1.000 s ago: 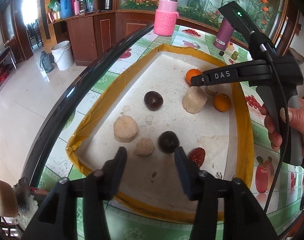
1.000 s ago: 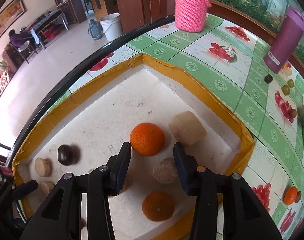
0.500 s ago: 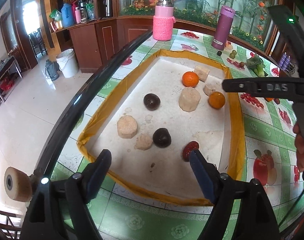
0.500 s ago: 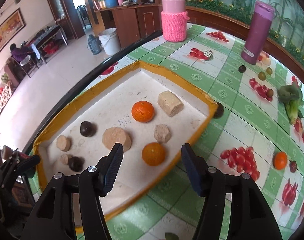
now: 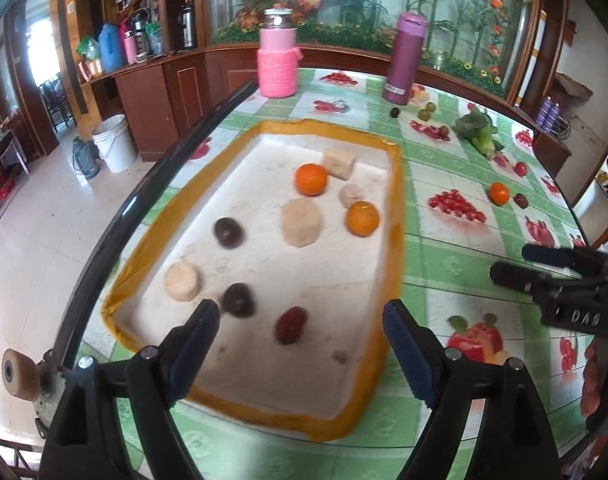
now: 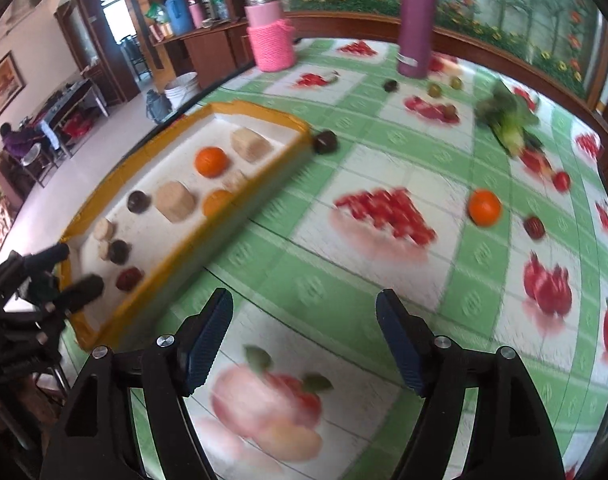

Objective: Organize fruits
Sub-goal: 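Move both tools back toward the fruit on the table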

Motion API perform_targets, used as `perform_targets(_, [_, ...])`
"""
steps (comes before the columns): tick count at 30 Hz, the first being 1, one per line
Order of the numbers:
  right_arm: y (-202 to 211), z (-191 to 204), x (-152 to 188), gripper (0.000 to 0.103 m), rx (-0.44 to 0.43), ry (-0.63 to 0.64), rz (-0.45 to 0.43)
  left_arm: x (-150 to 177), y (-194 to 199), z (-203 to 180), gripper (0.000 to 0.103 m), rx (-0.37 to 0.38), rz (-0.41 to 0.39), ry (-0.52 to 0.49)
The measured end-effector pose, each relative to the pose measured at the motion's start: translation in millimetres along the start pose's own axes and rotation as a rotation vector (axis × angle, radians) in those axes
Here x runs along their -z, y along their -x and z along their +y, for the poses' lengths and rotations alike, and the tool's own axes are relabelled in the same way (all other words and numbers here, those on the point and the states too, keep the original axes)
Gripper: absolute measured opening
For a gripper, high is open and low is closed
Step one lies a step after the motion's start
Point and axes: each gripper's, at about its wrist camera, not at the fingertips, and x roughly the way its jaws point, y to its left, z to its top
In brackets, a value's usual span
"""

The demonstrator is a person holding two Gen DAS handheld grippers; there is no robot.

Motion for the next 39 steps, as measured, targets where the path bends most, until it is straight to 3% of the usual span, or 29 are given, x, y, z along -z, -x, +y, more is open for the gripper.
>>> perform_targets(7, [13, -58, 39, 0.074, 0.054, -0.113, 0.013, -4, -1, -55, 0.088, 0.059, 0.01, -0.083])
perform_targets(17, [34, -146, 64, 0.074, 0.122, -0.286, -0.017, 0, -16, -131, 0.088, 0.122, 0.077, -0.201])
perform_targets(22, [38, -184, 47, 0.074, 0.145, -0.345, -0.07, -3, -22, -157, 0.089, 0.116, 0.088, -0.251])
perform_targets(27, [25, -200, 15, 0.074, 0.156, -0.32, -0.127, -9, -29, -172, 0.089, 0.114, 0.096, -0.272])
perform_targets(35, [-17, -210, -28, 0.074, 0.201, -0.234, -0.129, -26, -42, -181, 0.089, 0.088, 0.097, -0.29])
perform_targets(39, [-32, -222, -35, 0.07, 0.156, -0.258, -0.118, -37, -51, -185, 0.089, 0.083, 0.092, -0.29])
